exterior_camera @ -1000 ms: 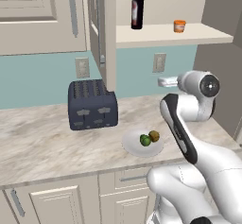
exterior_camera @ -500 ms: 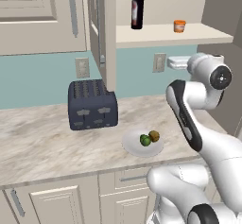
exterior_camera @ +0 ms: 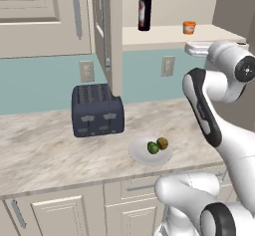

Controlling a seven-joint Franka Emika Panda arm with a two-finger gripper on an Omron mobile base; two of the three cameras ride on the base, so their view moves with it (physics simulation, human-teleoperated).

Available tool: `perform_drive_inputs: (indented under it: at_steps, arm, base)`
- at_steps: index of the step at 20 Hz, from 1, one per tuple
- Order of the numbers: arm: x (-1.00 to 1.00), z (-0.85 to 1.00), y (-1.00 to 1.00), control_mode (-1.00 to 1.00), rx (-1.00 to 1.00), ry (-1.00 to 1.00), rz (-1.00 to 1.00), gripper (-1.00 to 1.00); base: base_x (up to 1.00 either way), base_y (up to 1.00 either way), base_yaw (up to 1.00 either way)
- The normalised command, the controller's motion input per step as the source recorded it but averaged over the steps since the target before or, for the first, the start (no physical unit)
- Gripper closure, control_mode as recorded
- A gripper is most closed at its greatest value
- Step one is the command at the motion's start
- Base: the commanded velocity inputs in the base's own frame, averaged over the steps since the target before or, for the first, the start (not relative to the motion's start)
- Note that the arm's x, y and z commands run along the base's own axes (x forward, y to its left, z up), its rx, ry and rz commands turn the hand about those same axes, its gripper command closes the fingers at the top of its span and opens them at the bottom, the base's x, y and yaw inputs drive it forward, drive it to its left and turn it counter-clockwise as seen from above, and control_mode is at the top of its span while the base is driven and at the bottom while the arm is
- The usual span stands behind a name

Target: Pick the avocado and bread from the counter and place them on the plate. Then pick the jam from the cabinet and place it next to the plate. Lastly close the cabinet door.

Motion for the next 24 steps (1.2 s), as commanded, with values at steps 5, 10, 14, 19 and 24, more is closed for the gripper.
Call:
perform_drive_inputs:
  at_steps: [5, 10, 14, 19, 24]
  arm:
    - [0.32, 0.26, -0.15, -1.00, 0.03, 0.05, 0.00, -1.00]
    - [0.66, 0.04, -0.16, -1.00, 0.02, 0.20, 0.02, -1.00]
    - [0.56, 0.01, -0.18, -1.00, 0.02, 0.17, 0.02, -1.00]
    - [0.24, 0.01, -0.30, -1.00, 0.04, 0.05, 0.01, -1.00]
    - [0.04, 0.00, -0.30, -1.00, 0.04, 0.00, 0.00, -1.00]
  base:
    - [0.00, 0.00, 0.00]
    - [0.00, 0.00, 0.00]
    - [0.00, 0.00, 0.00]
    - [0.00, 0.00, 0.00]
    - [0.00, 0.00, 0.00]
